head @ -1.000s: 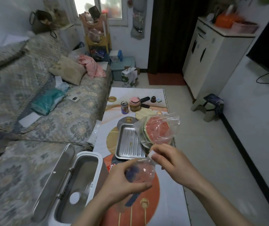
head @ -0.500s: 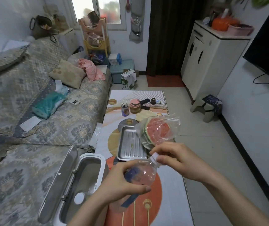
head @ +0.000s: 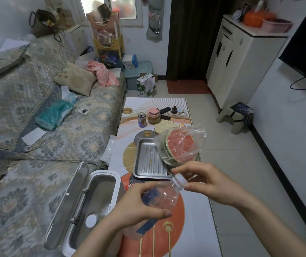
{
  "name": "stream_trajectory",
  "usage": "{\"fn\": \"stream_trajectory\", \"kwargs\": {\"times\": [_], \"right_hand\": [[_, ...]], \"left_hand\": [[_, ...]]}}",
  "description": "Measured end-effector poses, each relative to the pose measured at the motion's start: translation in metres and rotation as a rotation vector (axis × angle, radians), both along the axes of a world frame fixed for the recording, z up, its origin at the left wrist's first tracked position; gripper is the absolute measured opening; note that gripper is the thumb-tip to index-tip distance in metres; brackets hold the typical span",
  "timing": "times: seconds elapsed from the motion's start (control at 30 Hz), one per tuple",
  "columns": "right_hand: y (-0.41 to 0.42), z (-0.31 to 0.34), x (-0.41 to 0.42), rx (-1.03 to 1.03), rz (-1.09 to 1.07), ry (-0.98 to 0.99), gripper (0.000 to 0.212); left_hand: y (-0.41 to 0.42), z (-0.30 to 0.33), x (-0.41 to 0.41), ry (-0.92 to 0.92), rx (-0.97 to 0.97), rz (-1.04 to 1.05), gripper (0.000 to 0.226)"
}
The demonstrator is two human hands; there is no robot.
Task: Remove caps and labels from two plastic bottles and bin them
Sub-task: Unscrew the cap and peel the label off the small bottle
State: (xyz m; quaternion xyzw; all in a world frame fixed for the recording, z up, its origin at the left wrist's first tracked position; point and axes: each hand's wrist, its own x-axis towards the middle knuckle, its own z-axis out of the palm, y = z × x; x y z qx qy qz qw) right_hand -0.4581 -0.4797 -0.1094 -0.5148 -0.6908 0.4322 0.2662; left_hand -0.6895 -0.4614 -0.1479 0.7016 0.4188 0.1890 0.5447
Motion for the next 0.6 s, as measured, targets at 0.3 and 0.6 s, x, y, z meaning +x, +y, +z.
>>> {"fn": "stream_trajectory", "kwargs": {"times": [0.3, 0.6], "right_hand": [[0.001, -0.005, -0.005, 0.015, -0.067, -0.020, 0.018], [0.014, -0.097, 0.024, -0.117, -0.387, -0.099, 0.030]], "left_hand": [[0.002, -0.010, -0.002, -0.005, -0.077, -0.015, 0.058], [0.011, -0.063, 0.007, -0.053, -0.317, 0.238, 0.048]]}}
